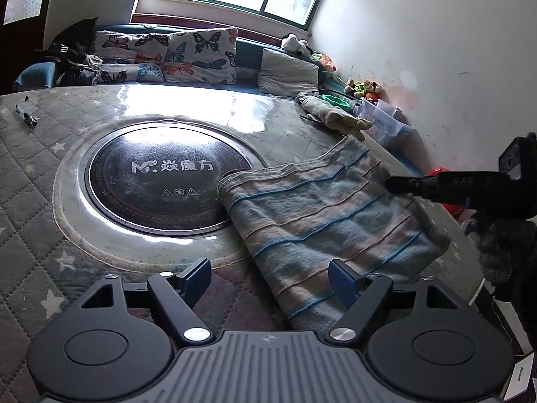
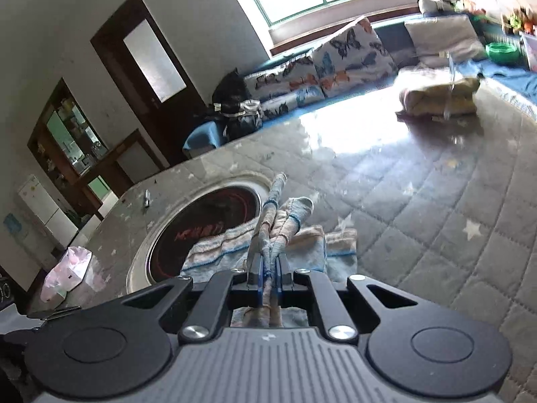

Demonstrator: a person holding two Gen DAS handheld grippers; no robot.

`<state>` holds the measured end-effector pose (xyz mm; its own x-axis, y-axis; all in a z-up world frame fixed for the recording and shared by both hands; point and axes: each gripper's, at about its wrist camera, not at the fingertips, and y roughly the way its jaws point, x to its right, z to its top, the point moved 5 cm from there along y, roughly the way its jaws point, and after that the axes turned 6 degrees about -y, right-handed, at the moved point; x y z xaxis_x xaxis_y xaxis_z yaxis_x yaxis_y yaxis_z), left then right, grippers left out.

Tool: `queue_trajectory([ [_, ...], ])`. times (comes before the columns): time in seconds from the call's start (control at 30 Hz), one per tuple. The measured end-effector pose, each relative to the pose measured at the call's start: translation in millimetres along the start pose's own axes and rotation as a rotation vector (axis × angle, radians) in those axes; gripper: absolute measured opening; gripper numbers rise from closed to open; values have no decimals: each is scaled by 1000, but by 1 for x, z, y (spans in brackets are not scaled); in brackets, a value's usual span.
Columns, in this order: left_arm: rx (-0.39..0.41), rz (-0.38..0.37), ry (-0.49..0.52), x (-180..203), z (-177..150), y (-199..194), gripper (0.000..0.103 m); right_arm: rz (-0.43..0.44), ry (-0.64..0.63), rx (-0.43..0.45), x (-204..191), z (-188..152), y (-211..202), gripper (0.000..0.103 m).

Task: Fold clothes

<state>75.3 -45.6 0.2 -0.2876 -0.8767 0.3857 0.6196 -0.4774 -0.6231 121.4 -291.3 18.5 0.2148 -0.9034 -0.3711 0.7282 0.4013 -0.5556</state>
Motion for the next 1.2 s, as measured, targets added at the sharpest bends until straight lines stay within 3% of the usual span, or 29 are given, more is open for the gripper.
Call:
queue_trajectory([
  [0.2,-4,-6,19,3,2,2,79,-51,77,-55,21,-18,12,7],
  [0.33,9,-18,59,15,10,9,78,-68,89,-41,29,-22,9,14],
  [0.6,17,-64,123,46,22,41,76,-82,-89,8,-4,-29,-15,14],
  [0.77,-19,-41,184,54,11,64,73,-65,-181,-12,-22,-53,-23,13],
  [1.03,-67,-5,202,47,-1,81,73,-120,-77,-27,4,-85,-34,14],
  [1.2,-69,3,203,47,3,80,73,-122,-49,-6,11,-87,-44,18],
])
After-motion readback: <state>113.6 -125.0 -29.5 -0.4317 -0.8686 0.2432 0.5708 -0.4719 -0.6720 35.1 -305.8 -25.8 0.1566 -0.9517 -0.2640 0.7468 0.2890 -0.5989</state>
